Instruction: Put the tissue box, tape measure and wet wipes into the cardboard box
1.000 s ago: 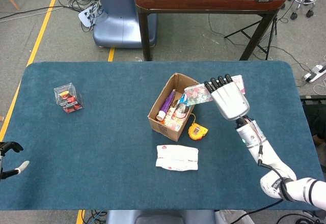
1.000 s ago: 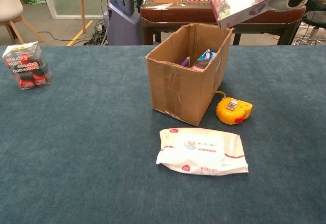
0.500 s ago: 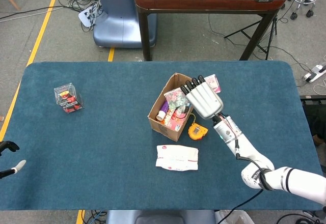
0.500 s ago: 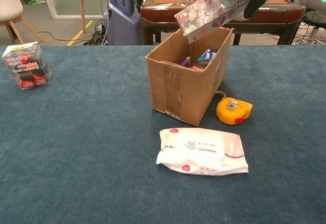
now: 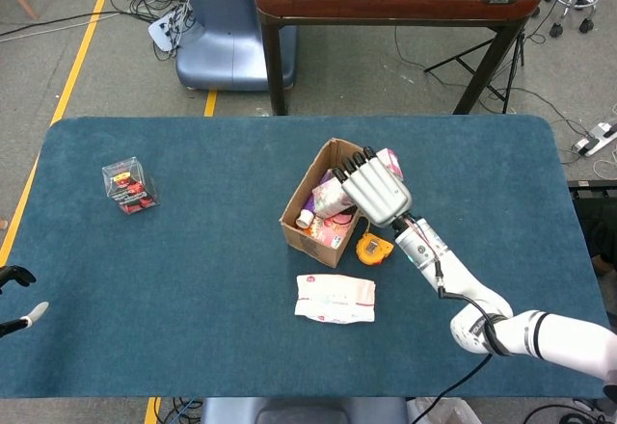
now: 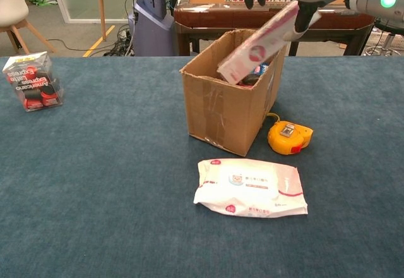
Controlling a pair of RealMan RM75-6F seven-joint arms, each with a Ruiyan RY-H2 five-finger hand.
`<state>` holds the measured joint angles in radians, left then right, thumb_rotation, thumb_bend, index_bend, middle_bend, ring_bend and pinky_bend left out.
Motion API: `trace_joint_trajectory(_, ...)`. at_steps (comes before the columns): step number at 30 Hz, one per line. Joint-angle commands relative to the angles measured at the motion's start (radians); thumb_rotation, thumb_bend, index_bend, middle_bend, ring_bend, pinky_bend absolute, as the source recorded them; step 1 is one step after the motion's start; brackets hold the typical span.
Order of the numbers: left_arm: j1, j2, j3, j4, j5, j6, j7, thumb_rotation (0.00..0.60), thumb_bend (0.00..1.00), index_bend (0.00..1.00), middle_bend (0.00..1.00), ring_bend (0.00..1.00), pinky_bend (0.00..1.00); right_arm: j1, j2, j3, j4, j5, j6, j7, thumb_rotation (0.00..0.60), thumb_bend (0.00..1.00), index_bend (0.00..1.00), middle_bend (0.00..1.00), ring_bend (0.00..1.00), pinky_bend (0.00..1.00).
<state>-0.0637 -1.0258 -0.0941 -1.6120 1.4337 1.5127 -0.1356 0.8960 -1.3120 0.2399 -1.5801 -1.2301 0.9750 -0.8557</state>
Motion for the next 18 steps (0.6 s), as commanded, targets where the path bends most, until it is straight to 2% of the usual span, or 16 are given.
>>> trace_joint_trajectory(1, 0.000, 0.000, 0.000, -0.001, 0.000, 0.000, 0.000, 0.600, 0.13, 0.49, 0.52, 0.39, 0.49, 0.006, 0.003, -0.005, 0.004, 0.006, -0.011, 0.016, 0.600, 0.03, 0.32, 0.39, 0.36, 0.39)
trace_joint_trajectory(5, 0.000, -0.001, 0.001, -0.001, 0.001, -0.002, 0.003, 0.600, 0.13, 0.49, 0.52, 0.39, 0.49, 0.019, -0.010, -0.002, 0.021, 0.026, -0.016, 0.026, 0.600, 0.00, 0.31, 0.32, 0.30, 0.39)
trace_joint_trajectory(7, 0.000, 0.000, 0.002, -0.001, 0.002, -0.002, 0.003, 0.600, 0.13, 0.49, 0.52, 0.39, 0.49, 0.025, -0.020, 0.004, 0.027, 0.038, -0.010, 0.027, 0.600, 0.00, 0.26, 0.23, 0.24, 0.39)
trace_joint_trajectory(9, 0.001, 0.000, 0.001, -0.001, 0.002, 0.000, 0.002, 0.600, 0.13, 0.49, 0.52, 0.39, 0.49, 0.028, -0.029, 0.009, 0.028, 0.042, 0.000, 0.039, 0.600, 0.00, 0.23, 0.19, 0.21, 0.37)
trace_joint_trajectory(18, 0.003, 0.003, 0.000, -0.001, -0.002, -0.001, -0.006, 0.600, 0.13, 0.49, 0.52, 0.39, 0.49, -0.021, 0.022, -0.025, -0.070, -0.016, 0.079, 0.080, 0.600, 0.00, 0.22, 0.19, 0.21, 0.36)
